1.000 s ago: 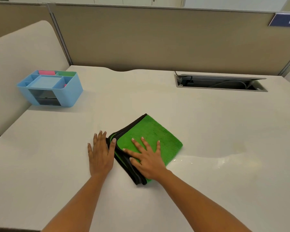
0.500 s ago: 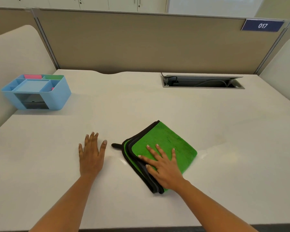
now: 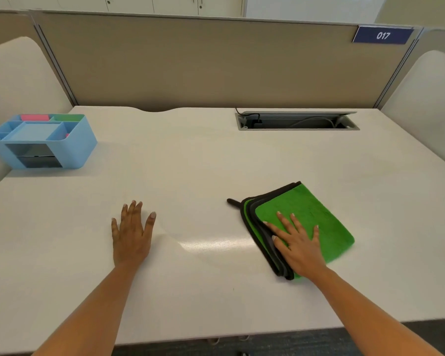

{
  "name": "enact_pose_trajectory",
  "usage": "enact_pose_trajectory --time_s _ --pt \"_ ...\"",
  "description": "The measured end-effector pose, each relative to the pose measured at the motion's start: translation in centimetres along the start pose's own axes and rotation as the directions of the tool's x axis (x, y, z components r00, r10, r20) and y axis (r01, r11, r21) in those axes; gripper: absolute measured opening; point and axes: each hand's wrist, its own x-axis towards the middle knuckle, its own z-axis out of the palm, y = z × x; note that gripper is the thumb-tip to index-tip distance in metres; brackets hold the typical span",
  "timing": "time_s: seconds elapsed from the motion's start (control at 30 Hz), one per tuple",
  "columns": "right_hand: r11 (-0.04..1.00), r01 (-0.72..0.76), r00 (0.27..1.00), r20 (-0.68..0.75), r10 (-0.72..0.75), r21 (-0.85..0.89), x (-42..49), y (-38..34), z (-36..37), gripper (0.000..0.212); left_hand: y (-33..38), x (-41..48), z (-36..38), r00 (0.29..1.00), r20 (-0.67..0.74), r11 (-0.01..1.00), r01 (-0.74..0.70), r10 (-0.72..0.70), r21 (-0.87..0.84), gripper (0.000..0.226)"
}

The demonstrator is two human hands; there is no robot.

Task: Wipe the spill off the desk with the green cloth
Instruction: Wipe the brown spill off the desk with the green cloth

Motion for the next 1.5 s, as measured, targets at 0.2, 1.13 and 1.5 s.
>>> enact_pose_trajectory --time_s 0.2,1.13,1.5 --pt "0.998 -0.046 0.999 -0.023 0.045 -0.033 -0.1 -0.1 0.3 0.088 0.2 -0.3 0.0 1.000 0.003 0.999 -0.001 0.001 0.033 0.053" --pt "0.952 0.284 0.957 0.032 -0.289 0.112 -6.8 -11.7 2.9 0.082 2.8 -4.9 1.0 0.992 0.104 0.995 -0.079 0.072 0.067 0.054" --pt "0.966 0.240 0.970 0.004 -0.241 0.094 -8.9 -6.1 1.7 0.081 3.8 -5.3 1.3 0.997 0.073 0.999 -0.017 0.019 -0.028 0.056"
